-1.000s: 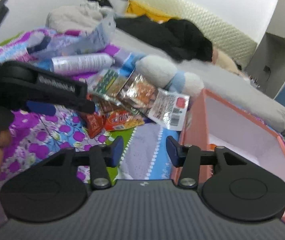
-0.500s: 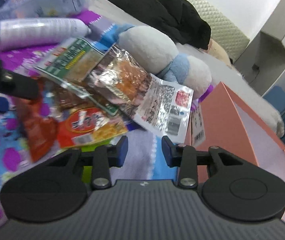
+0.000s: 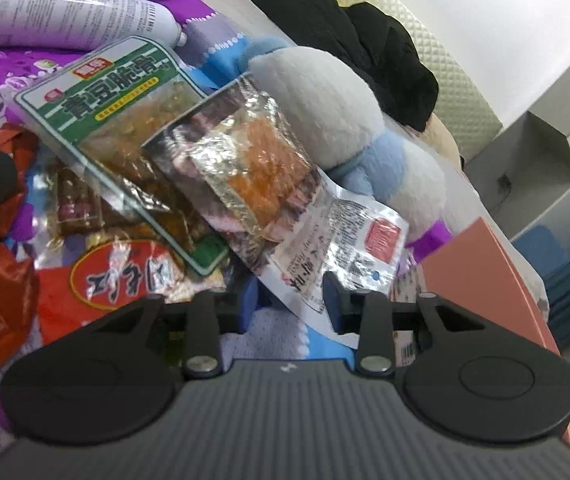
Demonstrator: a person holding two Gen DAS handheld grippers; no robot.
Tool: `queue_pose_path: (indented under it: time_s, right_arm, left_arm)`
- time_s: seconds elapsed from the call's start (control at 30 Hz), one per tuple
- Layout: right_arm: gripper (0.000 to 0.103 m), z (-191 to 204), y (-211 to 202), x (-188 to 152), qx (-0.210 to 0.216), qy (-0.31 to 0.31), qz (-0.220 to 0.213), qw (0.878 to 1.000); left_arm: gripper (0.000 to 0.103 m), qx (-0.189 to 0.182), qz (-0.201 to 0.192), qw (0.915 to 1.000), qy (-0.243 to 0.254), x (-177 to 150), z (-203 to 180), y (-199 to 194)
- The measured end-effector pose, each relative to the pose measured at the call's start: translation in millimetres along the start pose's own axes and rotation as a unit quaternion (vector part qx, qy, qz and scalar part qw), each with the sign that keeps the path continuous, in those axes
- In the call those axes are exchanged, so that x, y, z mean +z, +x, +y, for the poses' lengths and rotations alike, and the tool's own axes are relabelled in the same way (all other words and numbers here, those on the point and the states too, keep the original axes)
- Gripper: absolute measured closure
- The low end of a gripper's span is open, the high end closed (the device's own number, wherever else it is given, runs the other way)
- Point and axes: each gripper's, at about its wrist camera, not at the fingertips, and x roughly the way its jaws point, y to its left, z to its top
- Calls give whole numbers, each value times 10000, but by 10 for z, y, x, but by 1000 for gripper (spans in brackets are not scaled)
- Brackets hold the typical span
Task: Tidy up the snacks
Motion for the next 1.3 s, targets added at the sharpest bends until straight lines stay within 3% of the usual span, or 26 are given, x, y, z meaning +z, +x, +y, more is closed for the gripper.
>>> queue_pose_path:
  time_s: [0.17, 0.37, 0.97, 1.17, 1.23, 1.3]
  right_arm:
    - [95, 19, -75, -2, 128, -11, -60, 9999]
    - [100, 26, -354, -1, 206, -51, -195, 9996]
    - [100, 23, -1516, -252, 566, -96, -472, 9972]
    - [100, 42, -1492, -379, 509, -100, -408, 9978]
    - [93, 77, -1418, -412, 519, -98, -275, 9982]
    - [52, 128, -1329, -447, 480, -152, -173, 9986]
  left_arm:
    - [70, -3, 13, 10000, -59, 6, 24, -23]
    - [71, -63, 0, 10000, -60, -25, -2, -167]
    - [72, -40, -158, 9999, 50, -392, -127, -1029]
    - [72, 151, -45, 9999, -15, -494, -73, -1105]
    - [72, 238, -24, 9997, -55, -482, -39, -1088]
    - [72, 328, 18, 9994, -55, -464, -7, -1054]
